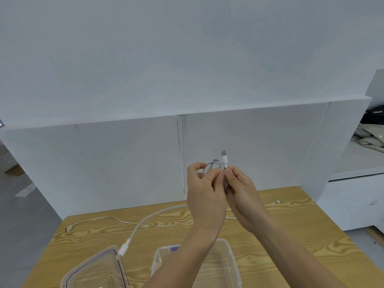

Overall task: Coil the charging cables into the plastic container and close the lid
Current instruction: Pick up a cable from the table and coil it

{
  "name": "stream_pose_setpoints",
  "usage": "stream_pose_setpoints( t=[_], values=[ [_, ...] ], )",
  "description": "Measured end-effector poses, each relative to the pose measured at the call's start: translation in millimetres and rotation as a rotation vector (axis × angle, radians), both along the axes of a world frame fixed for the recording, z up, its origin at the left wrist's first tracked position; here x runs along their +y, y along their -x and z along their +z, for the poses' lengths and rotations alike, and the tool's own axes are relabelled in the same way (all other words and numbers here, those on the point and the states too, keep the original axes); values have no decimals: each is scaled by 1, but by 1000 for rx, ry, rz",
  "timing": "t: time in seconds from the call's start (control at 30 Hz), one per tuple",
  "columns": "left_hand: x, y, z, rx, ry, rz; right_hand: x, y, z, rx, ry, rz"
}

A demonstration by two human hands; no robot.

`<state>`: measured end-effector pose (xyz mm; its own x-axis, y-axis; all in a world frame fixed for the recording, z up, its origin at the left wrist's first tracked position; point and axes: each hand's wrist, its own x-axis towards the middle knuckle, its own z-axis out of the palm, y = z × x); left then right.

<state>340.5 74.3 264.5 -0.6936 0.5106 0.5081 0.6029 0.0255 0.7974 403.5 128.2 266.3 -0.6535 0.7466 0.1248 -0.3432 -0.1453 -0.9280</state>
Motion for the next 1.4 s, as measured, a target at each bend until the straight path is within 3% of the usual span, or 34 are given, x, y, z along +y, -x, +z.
stream_pose_setpoints(
  t=[0.27,0.37,0.67,0.9,1.07,1.13,1.2,1.27,1.4],
  values=[
    [-4,1,-10,391,150,31,2,2,6,34,98,-16],
    [-8,0,-14,442,251,4,1,4,3,23,165,-68],
    [-16,18,-22,500,235,-79,-1,-1,-1,110,285,16],
    [-30,30,-24,549,78,-220,3,4,4,146,287,-76],
    [-49,49,-31,711,260,-211,12,0,12,101,186,-151],
    [-60,61,-27,590,416,-194,17,-3,16,87,156,-170],
    [-72,70,-21,297,523,-306,21,-7,19,83,139,-177],
    [-85,76,-12,-73,434,-501,25,-9,22,95,134,-177],
    [-107,95,-2,-607,170,-739,30,-11,27,130,157,-166]
  ],
)
